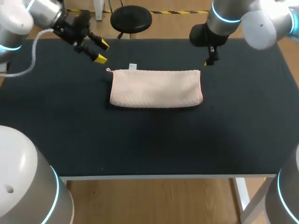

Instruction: Fold the towel

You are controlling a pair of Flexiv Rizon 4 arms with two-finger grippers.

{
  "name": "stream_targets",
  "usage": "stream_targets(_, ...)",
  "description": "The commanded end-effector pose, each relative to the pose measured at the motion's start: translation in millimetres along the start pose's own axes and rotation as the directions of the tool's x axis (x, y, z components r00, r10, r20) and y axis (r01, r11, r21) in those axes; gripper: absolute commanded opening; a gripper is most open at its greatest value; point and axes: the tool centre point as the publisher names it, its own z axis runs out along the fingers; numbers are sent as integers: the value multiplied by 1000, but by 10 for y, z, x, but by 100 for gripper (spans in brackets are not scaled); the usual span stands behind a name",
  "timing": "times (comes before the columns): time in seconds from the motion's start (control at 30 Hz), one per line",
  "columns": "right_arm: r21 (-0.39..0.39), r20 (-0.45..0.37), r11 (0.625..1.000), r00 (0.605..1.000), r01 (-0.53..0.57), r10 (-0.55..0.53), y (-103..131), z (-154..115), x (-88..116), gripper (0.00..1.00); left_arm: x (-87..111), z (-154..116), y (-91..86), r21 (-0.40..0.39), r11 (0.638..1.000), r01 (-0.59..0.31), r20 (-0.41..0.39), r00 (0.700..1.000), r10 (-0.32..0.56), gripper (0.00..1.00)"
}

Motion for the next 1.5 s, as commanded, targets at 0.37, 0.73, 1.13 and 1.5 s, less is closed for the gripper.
stream_targets(0.37,-21,-3,1000,1000,1,-1,-7,-157,68,100,71,-47,142,353,934,51,-147,989,2,100)
stream_targets(0.73,-21,-3,1000,1000,1,-1,-7,-157,68,100,71,-47,142,353,934,51,-147,989,2,100)
stream_targets(1.13,-369,-694,-128,181,-921,696,-382,226,114,100,71,-47,142,353,934,51,-147,989,2,100)
stream_targets(1.5,-336,-605,187,363,-923,709,-303,351,308,100,71,-47,142,353,934,51,-147,989,2,100)
